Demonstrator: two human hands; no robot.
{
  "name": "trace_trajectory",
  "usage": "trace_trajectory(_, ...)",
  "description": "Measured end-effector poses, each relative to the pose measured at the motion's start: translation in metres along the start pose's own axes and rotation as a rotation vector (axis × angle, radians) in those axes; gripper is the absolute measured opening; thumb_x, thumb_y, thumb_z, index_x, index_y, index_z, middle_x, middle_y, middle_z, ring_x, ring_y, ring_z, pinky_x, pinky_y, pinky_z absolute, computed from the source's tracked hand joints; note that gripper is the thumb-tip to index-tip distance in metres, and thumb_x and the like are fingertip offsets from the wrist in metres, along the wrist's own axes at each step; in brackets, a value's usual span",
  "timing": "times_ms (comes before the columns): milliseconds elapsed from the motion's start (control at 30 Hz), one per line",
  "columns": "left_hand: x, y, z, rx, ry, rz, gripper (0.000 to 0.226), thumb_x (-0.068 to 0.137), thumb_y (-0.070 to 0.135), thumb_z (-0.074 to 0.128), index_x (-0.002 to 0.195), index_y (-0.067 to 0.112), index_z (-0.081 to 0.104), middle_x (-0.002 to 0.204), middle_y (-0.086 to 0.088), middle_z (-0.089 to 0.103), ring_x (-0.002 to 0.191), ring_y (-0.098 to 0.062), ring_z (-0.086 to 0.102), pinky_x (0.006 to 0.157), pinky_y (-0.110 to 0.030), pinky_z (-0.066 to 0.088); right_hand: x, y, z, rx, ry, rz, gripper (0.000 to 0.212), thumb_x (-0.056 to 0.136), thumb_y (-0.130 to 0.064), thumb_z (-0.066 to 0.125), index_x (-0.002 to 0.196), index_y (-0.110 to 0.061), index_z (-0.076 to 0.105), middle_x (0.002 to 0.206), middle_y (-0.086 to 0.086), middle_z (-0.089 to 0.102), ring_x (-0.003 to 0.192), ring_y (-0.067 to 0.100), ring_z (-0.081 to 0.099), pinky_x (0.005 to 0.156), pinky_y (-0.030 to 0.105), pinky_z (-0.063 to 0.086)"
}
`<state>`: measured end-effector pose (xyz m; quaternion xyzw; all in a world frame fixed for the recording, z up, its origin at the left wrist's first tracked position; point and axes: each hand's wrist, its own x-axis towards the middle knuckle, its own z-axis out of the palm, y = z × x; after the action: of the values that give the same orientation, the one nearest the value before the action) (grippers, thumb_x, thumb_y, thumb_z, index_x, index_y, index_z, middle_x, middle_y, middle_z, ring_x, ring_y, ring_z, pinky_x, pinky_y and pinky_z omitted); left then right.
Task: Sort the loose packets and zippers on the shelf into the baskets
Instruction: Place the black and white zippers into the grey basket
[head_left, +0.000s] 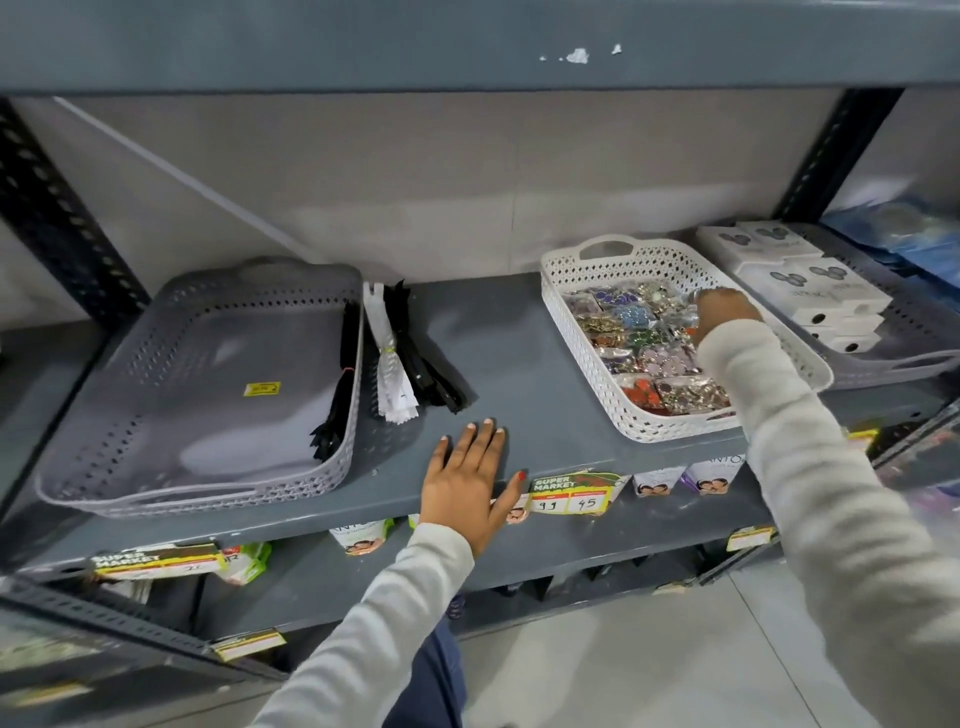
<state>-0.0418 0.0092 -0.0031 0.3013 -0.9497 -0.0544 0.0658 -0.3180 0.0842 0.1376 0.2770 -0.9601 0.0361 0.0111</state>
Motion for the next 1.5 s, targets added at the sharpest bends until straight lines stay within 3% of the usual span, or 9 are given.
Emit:
trace_trajectory(167,0.005,-0.009,-0.024,-0.227,0.242,-0.044,0.059,0.084,0.046,0.028,0.121,0.013,0.061,0.112,-0.01,0.069,0.099,-0.026,0.066,0.087,-0.033,0.05,-0.04,-0.056,0.005,0.299,0.218,-0.24,0.036,0.093,-0.011,0.045,0.126,-0.003,0.056,0.119,0.029,0.06,0.112,0.039,0.056,0.096,0.043,0.047)
trace_trajectory(300,0.033,-0.026,-0.061,-0.481,0.332,-0.229,0.039,0.086,0.023,0.046,0.119,0.007,0.059,0.113,-0.016,0.066,0.101,-0.032,0.061,0.087,-0.035,0.046,-0.083,-0.098,0.046,0.453,0.144,-0.437,0.035,0.092,-0.011,0.047,0.124,-0.003,0.059,0.122,0.026,0.062,0.116,0.039,0.055,0.102,0.039,0.043)
trace_trajectory(400,0.06,-0.04,-0.074,-0.544,0.361,-0.341,0.031,0.087,0.009,0.054,0.117,0.006,0.059,0.111,-0.019,0.064,0.1,-0.035,0.06,0.087,-0.036,0.047,-0.099,-0.114,0.086,0.363,-0.052,-0.466,0.04,0.096,-0.023,0.042,0.134,-0.012,0.05,0.143,0.015,0.047,0.135,0.029,0.039,0.112,0.036,0.032)
trace_trajectory(500,0.08,-0.053,-0.071,-0.528,0.306,-0.404,0.031,0.086,0.01,0.056,0.118,0.006,0.059,0.12,-0.016,0.06,0.105,-0.034,0.059,0.089,-0.037,0.049,-0.108,-0.118,0.118,0.228,-0.138,-0.459,0.051,0.097,-0.039,0.037,0.143,-0.017,0.038,0.156,0.005,0.028,0.147,0.022,0.019,0.121,0.041,0.016)
trace_trajectory(767,0.121,-0.072,-0.062,-0.065,-0.062,-0.485,0.066,0.088,0.04,0.057,0.134,-0.003,0.037,0.138,-0.021,0.04,0.126,-0.035,0.036,0.105,-0.035,0.031,-0.108,-0.12,0.128,0.159,-0.113,-0.413,0.054,0.095,-0.046,0.034,0.143,-0.023,0.036,0.156,-0.001,0.03,0.146,0.019,0.021,0.122,0.041,0.012)
trace_trajectory(933,0.137,-0.069,-0.065,-0.09,-0.075,-0.59,0.058,0.091,0.051,0.046,0.125,0.004,0.052,0.129,-0.016,0.055,0.12,-0.031,0.047,0.095,-0.037,0.042,-0.107,-0.12,0.126,0.169,-0.128,-0.417,0.053,0.095,-0.046,0.033,0.143,-0.024,0.036,0.157,-0.001,0.028,0.146,0.019,0.02,0.122,0.04,0.013)
trace_trajectory(1133,0.14,-0.066,-0.071,-0.05,-0.071,-0.64,0.028,0.088,0.025,0.058,0.113,0.012,0.059,0.114,-0.008,0.065,0.106,-0.026,0.062,0.08,-0.032,0.05,-0.107,-0.118,0.124,0.201,-0.134,-0.422,0.062,0.086,-0.049,0.023,0.14,-0.024,0.041,0.155,0.0,0.033,0.145,0.02,0.024,0.121,0.041,0.015)
trace_trajectory(1367,0.14,-0.074,-0.104,-0.681,0.079,-0.803,0.031,0.082,0.031,0.062,0.1,0.006,0.064,0.103,-0.012,0.068,0.101,-0.031,0.064,0.082,-0.035,0.051,-0.106,-0.116,0.124,0.204,-0.14,-0.423,0.058,0.089,-0.05,0.026,0.141,-0.027,0.039,0.156,-0.003,0.031,0.146,0.018,0.022,0.122,0.038,0.014)
trace_trajectory(1500,0.121,-0.087,-0.132,-0.971,0.368,-0.704,0.019,0.081,0.015,0.064,0.09,0.001,0.072,0.094,-0.018,0.072,0.082,-0.021,0.065,0.078,-0.027,0.05,-0.106,-0.116,0.124,0.209,-0.13,-0.41,0.052,0.093,-0.046,0.037,0.141,-0.027,0.039,0.156,-0.004,0.03,0.146,0.016,0.021,0.122,0.037,0.013)
